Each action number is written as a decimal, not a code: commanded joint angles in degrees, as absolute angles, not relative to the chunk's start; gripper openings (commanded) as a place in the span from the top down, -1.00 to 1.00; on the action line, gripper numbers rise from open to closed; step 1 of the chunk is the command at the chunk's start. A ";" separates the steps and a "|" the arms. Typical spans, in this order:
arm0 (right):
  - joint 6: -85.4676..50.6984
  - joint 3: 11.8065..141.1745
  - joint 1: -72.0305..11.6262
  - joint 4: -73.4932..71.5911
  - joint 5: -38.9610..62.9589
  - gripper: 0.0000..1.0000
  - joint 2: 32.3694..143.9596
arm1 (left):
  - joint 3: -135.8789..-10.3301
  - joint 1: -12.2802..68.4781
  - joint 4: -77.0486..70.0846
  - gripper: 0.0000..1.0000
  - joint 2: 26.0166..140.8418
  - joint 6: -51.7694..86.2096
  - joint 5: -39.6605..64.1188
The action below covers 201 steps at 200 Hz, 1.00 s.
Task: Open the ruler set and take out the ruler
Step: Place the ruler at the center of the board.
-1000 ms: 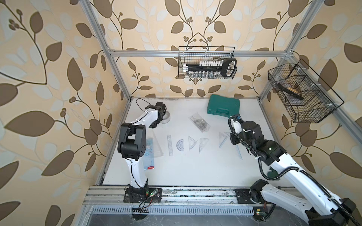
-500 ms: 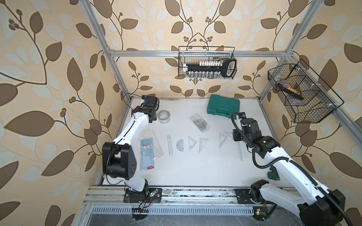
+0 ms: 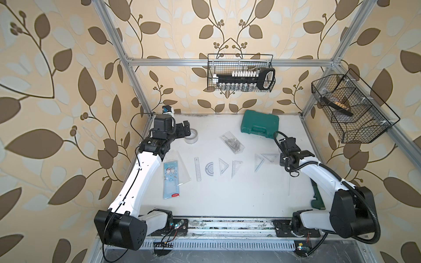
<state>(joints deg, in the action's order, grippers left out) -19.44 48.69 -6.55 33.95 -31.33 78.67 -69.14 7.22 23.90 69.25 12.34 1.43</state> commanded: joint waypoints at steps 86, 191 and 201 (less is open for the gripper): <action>-17.14 56.15 -3.79 37.38 -38.95 1.00 95.67 | -68.20 10.18 16.06 -0.98 69.39 15.53 13.77; -17.03 56.84 -3.80 35.14 -27.51 0.40 89.75 | -68.38 11.50 14.91 -0.98 72.32 16.84 15.59; -16.95 57.26 -3.86 35.57 -26.53 0.33 88.16 | -68.55 11.84 14.62 -0.98 72.99 16.96 15.91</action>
